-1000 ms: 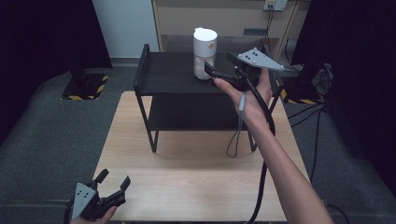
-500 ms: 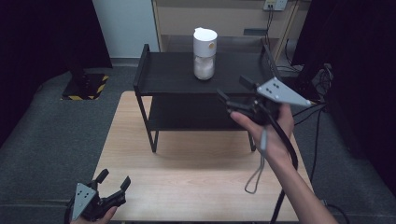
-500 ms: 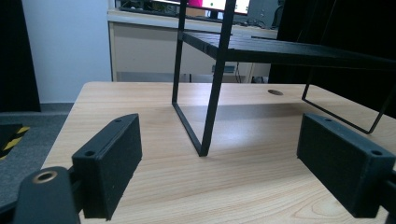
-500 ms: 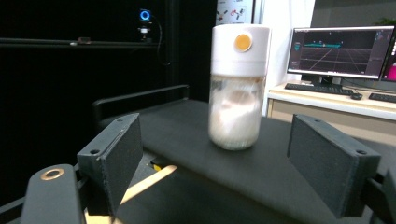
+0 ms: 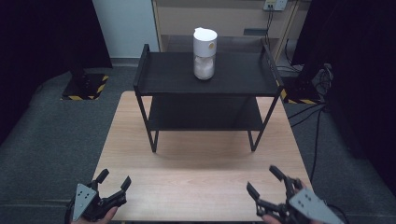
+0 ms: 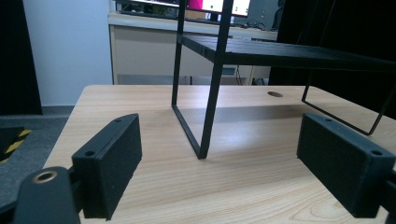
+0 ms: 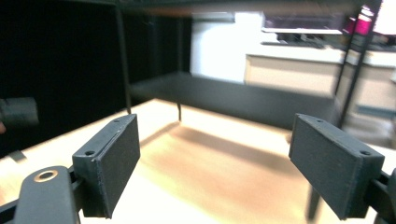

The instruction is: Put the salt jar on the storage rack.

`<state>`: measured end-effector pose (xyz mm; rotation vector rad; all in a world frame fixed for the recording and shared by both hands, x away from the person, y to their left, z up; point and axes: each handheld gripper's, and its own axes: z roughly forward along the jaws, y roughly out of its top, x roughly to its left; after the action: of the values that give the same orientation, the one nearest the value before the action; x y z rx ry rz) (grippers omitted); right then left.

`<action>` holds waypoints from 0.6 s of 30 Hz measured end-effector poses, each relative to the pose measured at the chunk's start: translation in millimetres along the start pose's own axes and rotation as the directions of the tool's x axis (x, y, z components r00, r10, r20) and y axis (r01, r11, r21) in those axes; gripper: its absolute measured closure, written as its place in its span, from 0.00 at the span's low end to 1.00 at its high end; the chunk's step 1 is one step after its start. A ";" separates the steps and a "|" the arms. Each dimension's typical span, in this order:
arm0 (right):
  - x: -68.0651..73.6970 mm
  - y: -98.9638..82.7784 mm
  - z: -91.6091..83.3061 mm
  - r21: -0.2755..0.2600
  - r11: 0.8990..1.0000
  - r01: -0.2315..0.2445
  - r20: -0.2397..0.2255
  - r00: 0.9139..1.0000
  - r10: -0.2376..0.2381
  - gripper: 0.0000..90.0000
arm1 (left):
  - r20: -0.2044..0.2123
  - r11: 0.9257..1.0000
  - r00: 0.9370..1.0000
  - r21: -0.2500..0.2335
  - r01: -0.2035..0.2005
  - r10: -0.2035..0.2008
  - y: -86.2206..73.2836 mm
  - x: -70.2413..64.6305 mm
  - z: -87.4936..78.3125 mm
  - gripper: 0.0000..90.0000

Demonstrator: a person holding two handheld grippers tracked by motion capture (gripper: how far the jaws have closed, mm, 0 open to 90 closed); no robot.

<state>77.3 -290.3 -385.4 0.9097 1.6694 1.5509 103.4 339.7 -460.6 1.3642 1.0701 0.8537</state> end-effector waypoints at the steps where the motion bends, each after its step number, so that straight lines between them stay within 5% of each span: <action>1: 4.7 -13.6 -7.7 -0.014 1.000 -0.001 0.027 1.000 0.002 0.18 | 0.002 1.000 1.000 0.001 -0.002 0.002 -0.1 0.1 0.2 0.14; 5: 13.2 -38.3 -30.3 0.001 1.000 0.014 0.041 0.999 -0.014 0.18 | 0.009 1.000 1.000 0.004 -0.015 0.015 -0.5 2.4 0.5 0.14; 11: 27.9 -69.6 -51.8 -0.084 0.996 0.015 0.121 0.993 -0.005 0.17 | 0.018 1.000 1.000 -0.003 -0.003 0.003 0.9 2.5 -4.5 0.14; 18: 21.3 -79.3 -55.3 -0.024 0.999 -0.034 0.181 0.983 0.038 0.17 | 0.028 1.000 1.000 -0.014 -0.012 0.013 1.9 1.8 -7.5 0.14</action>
<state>15.5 -305.2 -461.4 1.0427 1.5130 1.4596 97.1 344.0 -458.2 1.3687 1.0333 0.8473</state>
